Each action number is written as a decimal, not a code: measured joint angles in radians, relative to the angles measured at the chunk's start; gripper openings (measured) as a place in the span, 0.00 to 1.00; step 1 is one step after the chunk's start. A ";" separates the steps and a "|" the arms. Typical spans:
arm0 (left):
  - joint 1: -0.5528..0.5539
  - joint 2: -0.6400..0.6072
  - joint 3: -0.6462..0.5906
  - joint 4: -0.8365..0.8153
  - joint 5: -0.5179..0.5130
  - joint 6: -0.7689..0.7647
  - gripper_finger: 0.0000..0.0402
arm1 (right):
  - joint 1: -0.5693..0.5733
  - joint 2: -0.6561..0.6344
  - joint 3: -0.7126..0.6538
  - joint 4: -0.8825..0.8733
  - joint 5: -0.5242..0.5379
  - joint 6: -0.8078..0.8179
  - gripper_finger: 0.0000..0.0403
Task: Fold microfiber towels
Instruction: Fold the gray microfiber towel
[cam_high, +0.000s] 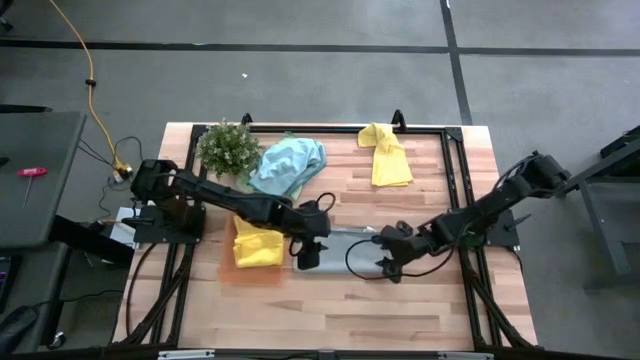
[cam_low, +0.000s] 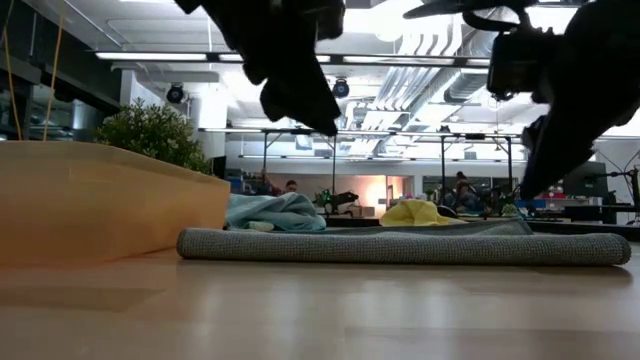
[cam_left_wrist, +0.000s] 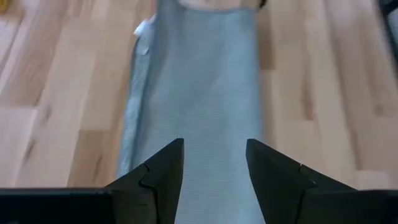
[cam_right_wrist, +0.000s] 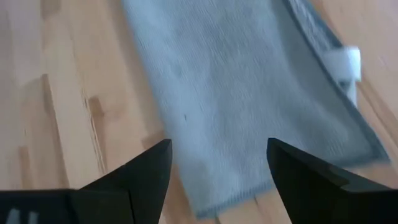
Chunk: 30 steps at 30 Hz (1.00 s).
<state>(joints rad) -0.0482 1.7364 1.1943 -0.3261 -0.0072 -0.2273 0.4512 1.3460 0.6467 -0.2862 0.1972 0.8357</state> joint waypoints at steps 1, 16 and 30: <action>-0.005 -0.002 0.004 -0.006 0.008 0.003 0.41 | -0.007 0.000 -0.017 0.039 0.000 -0.022 0.63; -0.098 -0.019 0.022 0.056 -0.108 -0.117 0.41 | -0.106 0.000 -0.133 0.132 -0.072 -0.288 0.05; -0.083 -0.019 0.022 0.071 -0.141 -0.139 0.41 | -0.113 0.050 -0.139 0.157 -0.075 -0.369 0.01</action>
<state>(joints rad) -0.1309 1.7176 1.2160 -0.2554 -0.1480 -0.3668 0.3382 1.3962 0.5080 -0.1297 0.1218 0.4664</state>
